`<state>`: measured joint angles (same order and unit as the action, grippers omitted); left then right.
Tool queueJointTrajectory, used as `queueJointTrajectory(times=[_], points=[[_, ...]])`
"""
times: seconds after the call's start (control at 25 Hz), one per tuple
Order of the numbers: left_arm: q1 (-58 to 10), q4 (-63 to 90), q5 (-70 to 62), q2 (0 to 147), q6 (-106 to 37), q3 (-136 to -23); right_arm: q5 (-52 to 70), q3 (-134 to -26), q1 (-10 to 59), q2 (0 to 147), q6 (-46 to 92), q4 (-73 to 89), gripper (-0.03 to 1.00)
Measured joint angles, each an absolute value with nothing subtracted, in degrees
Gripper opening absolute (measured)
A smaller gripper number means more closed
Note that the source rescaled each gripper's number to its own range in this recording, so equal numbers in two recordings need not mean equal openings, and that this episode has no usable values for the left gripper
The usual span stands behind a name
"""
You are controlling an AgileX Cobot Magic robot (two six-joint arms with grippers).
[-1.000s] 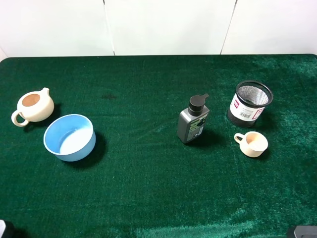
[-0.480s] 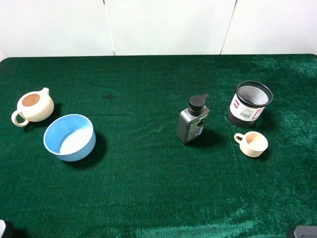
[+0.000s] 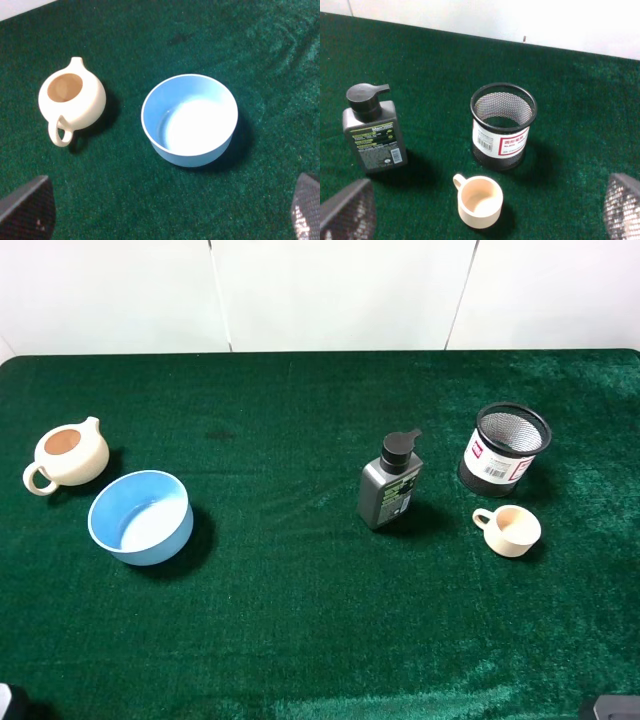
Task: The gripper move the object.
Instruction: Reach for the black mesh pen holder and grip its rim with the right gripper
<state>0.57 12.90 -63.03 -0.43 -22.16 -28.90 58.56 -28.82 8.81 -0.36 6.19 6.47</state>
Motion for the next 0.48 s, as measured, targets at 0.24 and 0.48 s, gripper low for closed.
queueJointTrajectory(times=[0.24, 0.48], points=[[0.57, 12.9, -63.03, -0.43, -22.16, -28.9, 58.56, -28.82, 8.81, -0.36, 5.92, 9.36, 1.0], [0.57, 12.9, -63.03, -0.43, -22.16, -28.9, 58.51, -28.82, 8.81, -0.36, 5.13, 9.61, 1.0]])
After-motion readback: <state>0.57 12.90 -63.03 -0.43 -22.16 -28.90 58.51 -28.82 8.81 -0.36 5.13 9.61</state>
